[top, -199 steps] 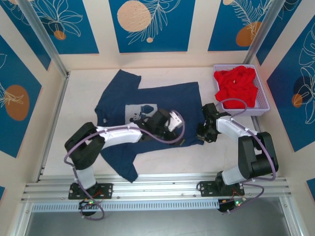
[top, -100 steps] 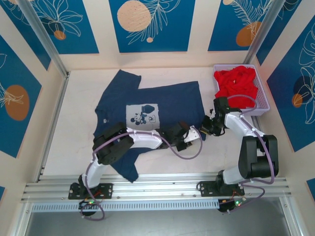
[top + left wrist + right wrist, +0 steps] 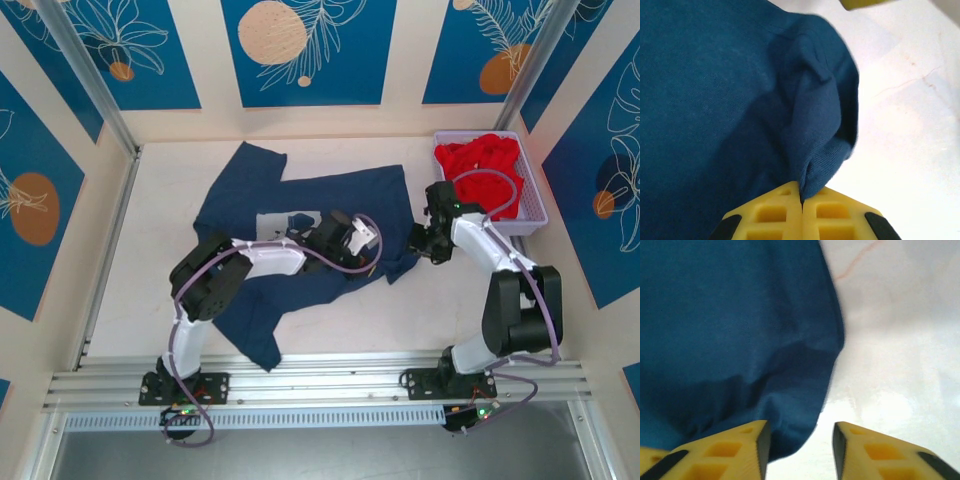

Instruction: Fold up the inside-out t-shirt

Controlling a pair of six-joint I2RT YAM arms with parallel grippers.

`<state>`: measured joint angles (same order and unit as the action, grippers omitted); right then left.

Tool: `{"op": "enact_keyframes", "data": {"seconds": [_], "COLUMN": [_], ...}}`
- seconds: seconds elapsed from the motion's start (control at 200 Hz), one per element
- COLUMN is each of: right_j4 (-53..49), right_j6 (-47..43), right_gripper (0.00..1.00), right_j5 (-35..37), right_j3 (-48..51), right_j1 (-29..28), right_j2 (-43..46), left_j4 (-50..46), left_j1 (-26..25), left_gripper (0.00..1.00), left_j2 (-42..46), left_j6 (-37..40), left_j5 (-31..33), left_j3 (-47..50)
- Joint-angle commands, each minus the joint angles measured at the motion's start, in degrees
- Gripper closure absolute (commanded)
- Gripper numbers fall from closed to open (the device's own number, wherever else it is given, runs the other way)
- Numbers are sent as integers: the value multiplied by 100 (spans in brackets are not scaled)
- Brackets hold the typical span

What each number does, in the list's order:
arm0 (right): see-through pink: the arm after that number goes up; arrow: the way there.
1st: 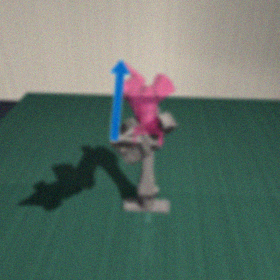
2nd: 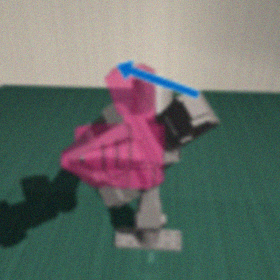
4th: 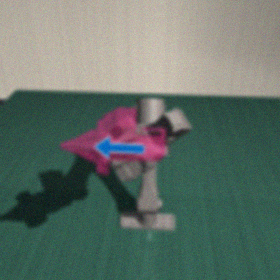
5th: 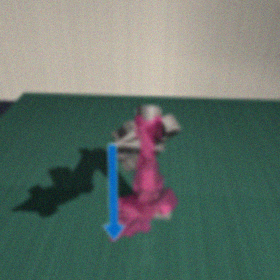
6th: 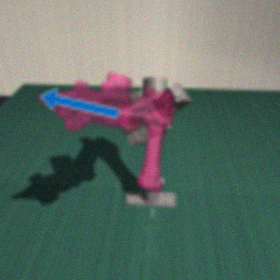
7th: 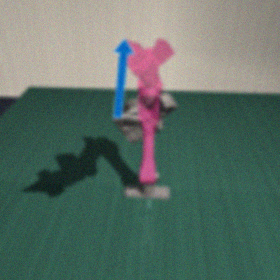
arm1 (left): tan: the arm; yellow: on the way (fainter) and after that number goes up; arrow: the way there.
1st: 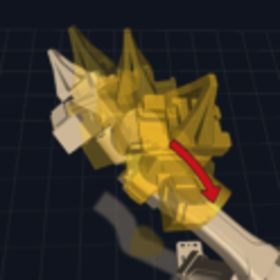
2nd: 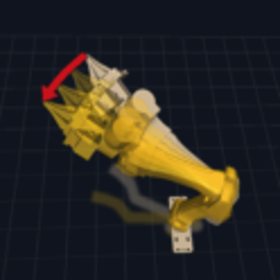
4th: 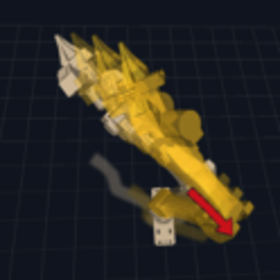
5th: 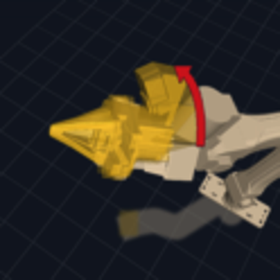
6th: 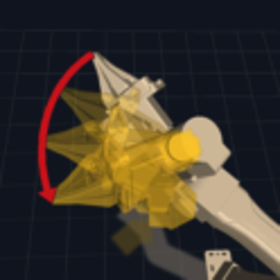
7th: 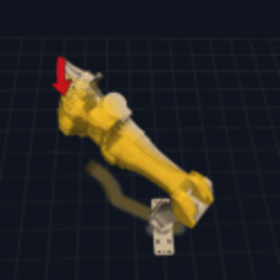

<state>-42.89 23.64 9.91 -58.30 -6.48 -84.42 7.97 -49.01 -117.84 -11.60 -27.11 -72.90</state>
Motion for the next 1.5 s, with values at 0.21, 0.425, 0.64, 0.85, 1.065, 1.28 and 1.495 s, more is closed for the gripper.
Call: {"op": "enact_keyframes", "data": {"seconds": [0.21, 0.425, 0.64, 0.85, 1.065, 1.28, 1.495], "right_j4": [608, 1687, 2574, 2364, 1319, 871, 326], "right_j6": [1121, 2010, 2389, 2109, 934, 52, -438], "right_gripper": [48, 43, 45, 79, 100, 100, 95], "right_j5": [-429, -1038, -1263, -997, -207, -340, 246], "right_j3": [1384, 1967, 2247, 1929, 989, -345, -1751], "right_j1": [-1005, -901, -622, -414, -303, -642, -839], "right_j2": [1178, 1057, 735, 429, 411, -817, -2151], "left_j4": [216, 320, 304, 277, 208, -334, 102], "left_j1": [240, 279, 299, 354, 680, 846, 1006], "left_gripper": [100, 100, 100, 100, 100, 100, 100], "left_j2": [-231, -248, -221, -63, 363, 563, 438], "left_j6": [-1181, -1276, -1254, -1275, -1809, -1911, -2580], "left_j5": [-1184, -1261, -1279, -1262, -1406, -1863, -1851], "left_j3": [-150, -77, -54, 25, 349, 763, 1056]}}
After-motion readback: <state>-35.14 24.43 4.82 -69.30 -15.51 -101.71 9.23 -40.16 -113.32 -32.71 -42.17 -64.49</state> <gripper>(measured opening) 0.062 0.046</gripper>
